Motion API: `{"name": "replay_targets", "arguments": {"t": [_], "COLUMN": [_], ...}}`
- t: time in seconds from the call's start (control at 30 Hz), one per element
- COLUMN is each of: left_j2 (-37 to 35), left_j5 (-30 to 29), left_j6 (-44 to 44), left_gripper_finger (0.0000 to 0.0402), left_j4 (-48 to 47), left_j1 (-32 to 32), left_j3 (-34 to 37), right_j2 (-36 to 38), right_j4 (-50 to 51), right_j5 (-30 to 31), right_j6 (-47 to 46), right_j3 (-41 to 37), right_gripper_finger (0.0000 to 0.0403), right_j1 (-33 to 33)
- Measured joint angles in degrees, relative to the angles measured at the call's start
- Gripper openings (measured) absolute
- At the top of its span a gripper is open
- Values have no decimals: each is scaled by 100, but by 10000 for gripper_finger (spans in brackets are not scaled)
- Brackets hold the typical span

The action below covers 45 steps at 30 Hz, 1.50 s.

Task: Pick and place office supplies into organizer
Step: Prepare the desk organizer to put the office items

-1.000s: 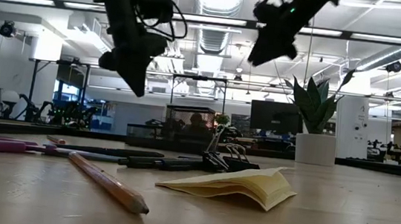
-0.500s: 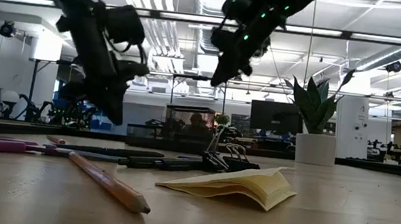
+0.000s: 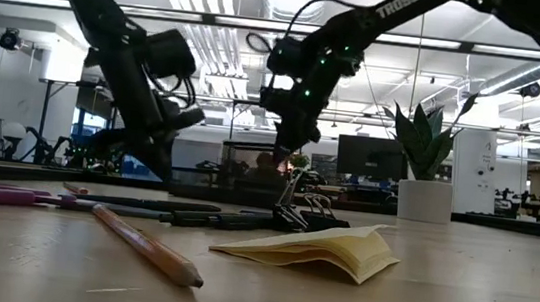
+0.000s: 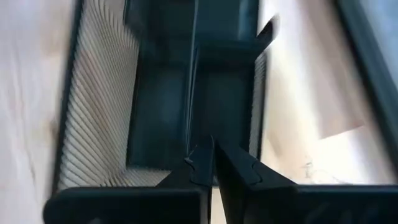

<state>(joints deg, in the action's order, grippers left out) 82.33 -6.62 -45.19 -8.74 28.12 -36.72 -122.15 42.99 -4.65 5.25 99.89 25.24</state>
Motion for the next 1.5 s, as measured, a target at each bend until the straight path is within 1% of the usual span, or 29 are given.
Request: {"name": "replay_targets", "arguments": {"t": [0.07,0.13,0.27,0.3,0.37,0.47,0.53,0.6,0.7,0.77,0.8,0.87,0.97,1.07,1.13,1.23,1.3,1.4,1.5], "left_j2": [179,340,629,675,761,820,773,650,289,-9,-172,-513,-932,-1229,-1401,-1482,-1445,-1230,-853], "left_j5": [6,23,122,179,313,715,826,745,328,293,365,726,1218,1413,1484,1640,1723,1752,1747], "left_j6": [168,301,630,718,971,1446,1666,1746,1740,1675,1565,1300,719,324,217,33,-209,-278,-552], "left_gripper_finger": [0,0,0,0,0,0,0,0,0,0,0,0,0,0,0,0,0,0,0], "left_j4": [321,502,814,908,1190,1638,1573,1327,631,97,-144,-441,-530,-261,-32,423,506,629,1278], "left_j1": [168,331,541,566,581,579,575,582,603,606,594,499,213,-204,-481,-819,-1007,-1298,-1523], "left_j3": [-40,-126,-375,-443,-574,-768,-901,-979,-997,-943,-900,-800,-560,-286,-140,32,49,7,15], "right_j2": [-105,-125,-81,-70,-60,-48,-33,32,141,155,153,143,119,-39,-172,-287,-341,-461,-528], "right_j4": [387,639,773,755,741,709,646,639,613,553,488,370,-56,-486,-663,-674,-596,-573,-575], "right_j5": [-315,-820,-1971,-2093,-1957,-1801,-1781,-1665,-1019,-736,-734,-706,-681,-610,-584,-610,-744,-913,-956], "right_j6": [266,588,938,977,1045,1146,1098,985,798,760,773,974,1356,1681,1815,1840,1765,1765,1853], "right_j3": [72,112,124,128,194,317,405,493,660,756,799,853,846,812,815,836,834,826,821], "right_gripper_finger": [8,8,8,8,8,8,8,8,8,8,8,8,8,8,8,8,8,8,8], "right_j1": [-62,-181,-492,-555,-622,-583,-519,-441,-307,-208,-162,-124,-116,-62,-1,72,123,140,129]}}
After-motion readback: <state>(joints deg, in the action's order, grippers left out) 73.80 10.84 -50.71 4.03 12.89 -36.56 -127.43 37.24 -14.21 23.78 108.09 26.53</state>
